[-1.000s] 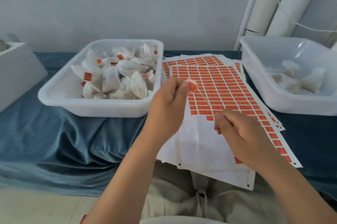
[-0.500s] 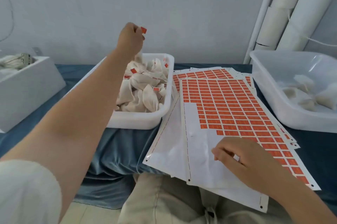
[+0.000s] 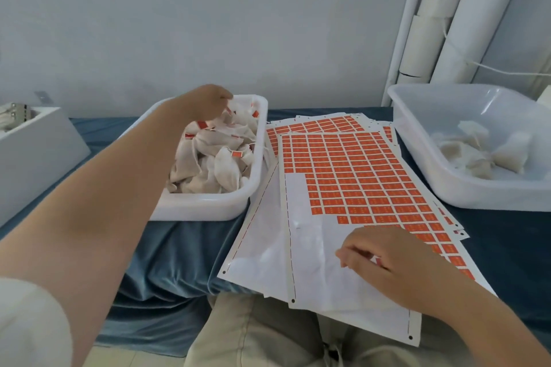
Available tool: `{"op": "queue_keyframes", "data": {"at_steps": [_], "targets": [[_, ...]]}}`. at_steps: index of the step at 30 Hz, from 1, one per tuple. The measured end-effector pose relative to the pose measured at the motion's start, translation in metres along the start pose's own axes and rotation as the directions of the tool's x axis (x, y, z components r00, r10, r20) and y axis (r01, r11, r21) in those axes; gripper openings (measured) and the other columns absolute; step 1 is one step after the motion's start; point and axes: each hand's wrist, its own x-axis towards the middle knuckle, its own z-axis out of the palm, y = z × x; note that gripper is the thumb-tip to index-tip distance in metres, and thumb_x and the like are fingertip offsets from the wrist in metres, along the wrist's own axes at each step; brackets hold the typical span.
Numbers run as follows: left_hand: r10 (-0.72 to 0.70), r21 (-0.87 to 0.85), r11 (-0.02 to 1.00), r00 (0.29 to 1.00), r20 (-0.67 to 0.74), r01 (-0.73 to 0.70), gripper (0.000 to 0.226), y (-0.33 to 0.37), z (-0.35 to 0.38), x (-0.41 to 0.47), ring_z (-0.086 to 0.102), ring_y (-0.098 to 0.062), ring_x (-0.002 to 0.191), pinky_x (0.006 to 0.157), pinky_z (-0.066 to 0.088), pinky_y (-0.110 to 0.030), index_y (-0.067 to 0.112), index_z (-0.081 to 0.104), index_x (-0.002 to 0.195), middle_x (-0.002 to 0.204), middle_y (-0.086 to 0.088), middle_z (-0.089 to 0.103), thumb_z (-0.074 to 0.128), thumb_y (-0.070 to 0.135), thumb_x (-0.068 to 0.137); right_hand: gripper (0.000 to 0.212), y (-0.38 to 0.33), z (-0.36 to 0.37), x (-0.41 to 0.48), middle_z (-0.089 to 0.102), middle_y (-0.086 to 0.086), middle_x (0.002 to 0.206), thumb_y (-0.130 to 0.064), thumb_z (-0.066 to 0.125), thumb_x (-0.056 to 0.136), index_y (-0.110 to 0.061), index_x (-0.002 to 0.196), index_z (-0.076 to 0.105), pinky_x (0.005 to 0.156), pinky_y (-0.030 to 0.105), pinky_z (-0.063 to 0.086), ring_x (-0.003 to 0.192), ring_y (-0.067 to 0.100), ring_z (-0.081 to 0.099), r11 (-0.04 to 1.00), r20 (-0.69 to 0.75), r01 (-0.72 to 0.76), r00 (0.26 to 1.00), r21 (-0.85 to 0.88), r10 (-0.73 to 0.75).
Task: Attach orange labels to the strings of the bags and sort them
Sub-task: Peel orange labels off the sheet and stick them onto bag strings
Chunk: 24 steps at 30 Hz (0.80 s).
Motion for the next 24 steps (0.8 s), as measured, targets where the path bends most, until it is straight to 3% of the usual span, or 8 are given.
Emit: {"op": "queue_keyframes", "data": {"at_steps": [3,5,9,11,15,17,20,24], "targets": [[-0.042,-0.24,0.971,0.981,-0.188,-0.004,0.043,0.012,-0.033,-0.002,0.065,-0.025,0.118,0.089,0.05,-0.028,0.009,0.067,0.135,0.141,-0.012,0.067,0.038,0.002,0.104,0.058,0.0,-0.012,-0.002,0.059,-0.041,0.107,-0.084,0.023,0.084,-0.042,0.085,0.063,0.072,0.003,0.044,0.101,-0.011,0.06,0.999,-0.061,-0.038,0.997,0.013,0.039],[-0.065,-0.406,0.912,0.96,-0.272,-0.054,0.034,0.028,-0.047,-0.015,0.073,-0.015,0.093,0.071,0.052,-0.025,0.017,0.073,0.118,0.118,-0.006,0.078,0.044,0.01,0.103,0.05,0.002,-0.023,-0.004,0.062,-0.041,0.103,-0.079,0.031,0.087,-0.041,0.087,0.064,0.071,0.006,0.043,0.099,-0.011,0.062,0.996,-0.137,-0.072,0.987,0.054,0.079],[0.044,-0.456,0.851,0.901,-0.431,-0.259,0.026,0.074,-0.041,-0.071,0.064,0.005,0.056,0.046,0.045,-0.011,0.031,0.076,0.083,0.075,0.015,0.077,0.053,0.034,0.096,0.034,0.015,-0.052,-0.007,0.06,-0.047,0.108,-0.074,0.042,0.091,-0.048,0.102,0.062,0.072,0.015,0.049,0.095,-0.018,0.063,0.972,-0.309,-0.182,0.925,0.149,0.221],[0.079,-0.495,0.807,0.89,-0.45,-0.322,0.033,0.096,-0.022,-0.107,0.056,0.001,0.047,0.041,0.04,-0.011,0.033,0.076,0.073,0.063,0.016,0.071,0.056,0.043,0.098,0.023,0.029,-0.069,-0.01,0.058,-0.045,0.11,-0.068,0.046,0.097,-0.051,0.107,0.059,0.07,0.016,0.048,0.097,-0.02,0.061,0.96,-0.445,-0.229,0.851,0.161,0.278],[0.137,-0.574,0.756,0.934,-0.331,-0.314,0.036,0.132,0.032,-0.172,0.056,-0.007,0.044,0.043,0.044,-0.016,0.038,0.074,0.074,0.061,0.013,0.07,0.057,0.055,0.102,0.019,0.075,-0.116,-0.014,0.065,-0.028,0.108,-0.049,0.053,0.103,-0.041,0.117,0.063,0.08,0.02,0.041,0.099,-0.01,0.059,0.924,-0.718,-0.3,0.586,0.239,0.376],[0.18,-0.589,0.762,0.962,-0.207,-0.269,0.046,0.151,0.059,-0.191,0.067,-0.011,0.059,0.052,0.055,-0.025,0.036,0.074,0.073,0.068,0.014,0.072,0.049,0.068,0.094,0.015,0.102,-0.142,-0.009,0.066,-0.018,0.107,-0.042,0.055,0.102,-0.035,0.112,0.065,0.082,0.028,0.042,0.099,0.005,0.06,0.882,-0.699,-0.413,0.562,0.227,0.443],[0.205,-0.636,0.756,0.979,0.006,-0.155,0.049,0.168,0.103,-0.198,0.073,-0.008,0.069,0.064,0.063,-0.031,0.03,0.076,0.077,0.074,0.015,0.075,0.05,0.07,0.087,0.014,0.139,-0.168,0.01,0.069,-0.003,0.116,-0.037,0.058,0.102,-0.029,0.11,0.067,0.089,0.036,0.045,0.102,0.018,0.06,0.78,-0.518,-0.611,0.627,0.138,0.582],[0.197,-0.677,0.732,0.974,0.115,-0.069,0.037,0.175,0.156,-0.198,0.069,0.006,0.07,0.06,0.048,-0.017,0.028,0.073,0.078,0.076,0.027,0.072,0.058,0.055,0.098,0.043,0.171,-0.173,0.032,0.065,0.008,0.126,-0.042,0.066,0.099,-0.018,0.135,0.063,0.089,0.039,0.046,0.109,0.028,0.065,0.585,-0.256,-0.81,0.571,-0.022,0.781]]}}
